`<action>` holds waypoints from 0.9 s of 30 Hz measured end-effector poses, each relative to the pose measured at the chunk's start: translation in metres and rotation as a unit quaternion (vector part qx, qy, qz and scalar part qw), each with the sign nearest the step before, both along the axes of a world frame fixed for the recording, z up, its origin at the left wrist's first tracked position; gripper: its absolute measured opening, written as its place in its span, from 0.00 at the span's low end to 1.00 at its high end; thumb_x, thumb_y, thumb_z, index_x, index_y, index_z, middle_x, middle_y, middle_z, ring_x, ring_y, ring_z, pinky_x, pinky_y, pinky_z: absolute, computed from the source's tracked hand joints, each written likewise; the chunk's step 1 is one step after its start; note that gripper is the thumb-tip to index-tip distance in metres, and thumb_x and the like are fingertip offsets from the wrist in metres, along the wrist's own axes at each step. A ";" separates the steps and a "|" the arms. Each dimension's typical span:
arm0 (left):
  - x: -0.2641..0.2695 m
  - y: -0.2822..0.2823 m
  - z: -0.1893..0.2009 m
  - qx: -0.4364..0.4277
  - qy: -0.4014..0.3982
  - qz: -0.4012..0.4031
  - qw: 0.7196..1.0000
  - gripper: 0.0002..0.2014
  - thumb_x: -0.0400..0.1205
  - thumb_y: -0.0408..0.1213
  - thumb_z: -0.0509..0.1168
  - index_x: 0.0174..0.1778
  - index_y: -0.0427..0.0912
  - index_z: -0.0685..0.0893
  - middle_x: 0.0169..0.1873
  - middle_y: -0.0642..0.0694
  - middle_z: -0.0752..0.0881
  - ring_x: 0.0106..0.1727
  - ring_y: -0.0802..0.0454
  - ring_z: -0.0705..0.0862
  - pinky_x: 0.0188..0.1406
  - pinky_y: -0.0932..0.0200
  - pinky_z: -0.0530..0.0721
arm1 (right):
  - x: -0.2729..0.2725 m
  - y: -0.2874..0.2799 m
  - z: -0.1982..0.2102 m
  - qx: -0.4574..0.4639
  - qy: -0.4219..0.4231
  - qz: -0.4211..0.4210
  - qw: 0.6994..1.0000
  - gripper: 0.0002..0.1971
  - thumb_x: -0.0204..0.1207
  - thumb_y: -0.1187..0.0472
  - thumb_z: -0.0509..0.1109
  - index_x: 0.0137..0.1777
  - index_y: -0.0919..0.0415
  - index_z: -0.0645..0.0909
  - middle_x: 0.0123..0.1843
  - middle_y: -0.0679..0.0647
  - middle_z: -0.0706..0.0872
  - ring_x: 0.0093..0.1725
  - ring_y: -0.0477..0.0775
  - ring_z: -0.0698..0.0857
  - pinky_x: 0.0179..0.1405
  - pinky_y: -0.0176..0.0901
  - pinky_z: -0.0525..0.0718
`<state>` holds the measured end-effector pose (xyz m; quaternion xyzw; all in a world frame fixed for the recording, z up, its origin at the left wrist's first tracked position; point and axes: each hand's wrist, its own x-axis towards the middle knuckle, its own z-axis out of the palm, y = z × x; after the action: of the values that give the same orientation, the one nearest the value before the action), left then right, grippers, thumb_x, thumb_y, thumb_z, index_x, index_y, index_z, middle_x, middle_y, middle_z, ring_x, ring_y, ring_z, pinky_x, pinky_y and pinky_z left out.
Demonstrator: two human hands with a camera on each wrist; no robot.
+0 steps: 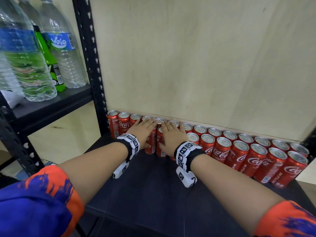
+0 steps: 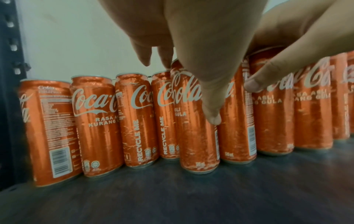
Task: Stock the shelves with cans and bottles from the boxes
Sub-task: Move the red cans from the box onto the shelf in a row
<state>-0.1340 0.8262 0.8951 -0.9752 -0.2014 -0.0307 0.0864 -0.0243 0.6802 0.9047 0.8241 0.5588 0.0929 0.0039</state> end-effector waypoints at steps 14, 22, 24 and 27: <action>-0.109 -0.046 0.053 -0.151 -0.200 0.002 0.968 0.44 0.79 0.63 0.69 0.88 0.52 0.59 0.87 0.51 0.59 0.86 0.49 0.62 0.84 0.48 0.65 | -0.041 -0.071 0.040 0.098 0.107 -0.050 0.988 0.42 0.76 0.37 0.68 0.86 0.55 0.62 0.80 0.60 0.74 0.78 0.63 0.73 0.76 0.58 0.75; -0.219 -0.076 0.044 -0.228 -0.126 0.022 0.965 0.46 0.77 0.64 0.70 0.87 0.47 0.63 0.84 0.46 0.66 0.83 0.49 0.67 0.82 0.55 0.65 | -0.135 -0.132 0.048 0.088 0.124 -0.089 0.984 0.44 0.76 0.31 0.65 0.86 0.55 0.61 0.78 0.59 0.77 0.75 0.62 0.78 0.72 0.55 0.77; -0.243 -0.082 0.040 -0.252 -0.124 0.020 0.960 0.45 0.77 0.64 0.71 0.86 0.47 0.65 0.82 0.46 0.68 0.81 0.49 0.69 0.80 0.56 0.66 | -0.161 -0.151 0.047 0.084 0.129 -0.093 0.984 0.45 0.77 0.33 0.66 0.88 0.55 0.59 0.80 0.58 0.76 0.77 0.60 0.76 0.76 0.52 0.75; -0.274 -0.091 0.027 -0.270 -0.107 0.022 0.957 0.44 0.76 0.65 0.71 0.85 0.49 0.66 0.82 0.47 0.69 0.81 0.49 0.71 0.78 0.57 0.68 | -0.198 -0.179 0.041 0.076 0.146 -0.110 0.980 0.43 0.79 0.35 0.68 0.87 0.57 0.61 0.83 0.56 0.72 0.80 0.58 0.73 0.78 0.48 0.70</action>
<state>-0.4080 0.7352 0.9218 -0.9485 -0.2314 -0.0778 -0.2018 -0.2221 0.5007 0.9456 0.8832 0.4505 0.0129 -0.1295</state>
